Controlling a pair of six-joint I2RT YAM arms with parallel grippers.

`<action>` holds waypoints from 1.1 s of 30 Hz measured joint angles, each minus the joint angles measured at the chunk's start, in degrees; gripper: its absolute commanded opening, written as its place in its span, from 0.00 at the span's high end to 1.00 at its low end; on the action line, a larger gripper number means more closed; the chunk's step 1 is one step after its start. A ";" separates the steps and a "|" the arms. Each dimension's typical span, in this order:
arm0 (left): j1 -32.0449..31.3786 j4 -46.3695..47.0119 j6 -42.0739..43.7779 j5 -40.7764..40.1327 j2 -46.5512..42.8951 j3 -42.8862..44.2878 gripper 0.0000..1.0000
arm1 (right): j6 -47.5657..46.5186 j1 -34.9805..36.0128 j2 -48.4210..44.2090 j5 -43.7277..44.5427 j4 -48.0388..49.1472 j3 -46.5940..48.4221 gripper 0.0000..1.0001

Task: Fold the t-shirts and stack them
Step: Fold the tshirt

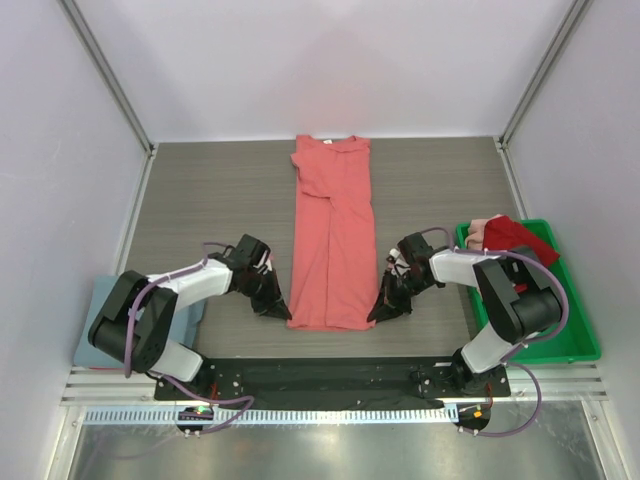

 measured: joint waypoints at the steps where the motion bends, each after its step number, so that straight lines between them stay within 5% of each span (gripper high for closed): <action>1: 0.26 -0.83 0.46 -0.02 -0.37 0.48 1.00 | -0.11 -0.04 -0.20 0.22 -0.44 0.13 0.98; 16: 4.57 -8.87 9.25 -0.52 0.17 23.15 1.00 | -8.98 -6.12 -7.32 1.75 -11.65 17.33 0.99; 33: 10.03 -5.40 13.92 -2.60 17.05 41.64 1.00 | -12.07 -10.29 9.16 5.66 -5.33 37.38 0.99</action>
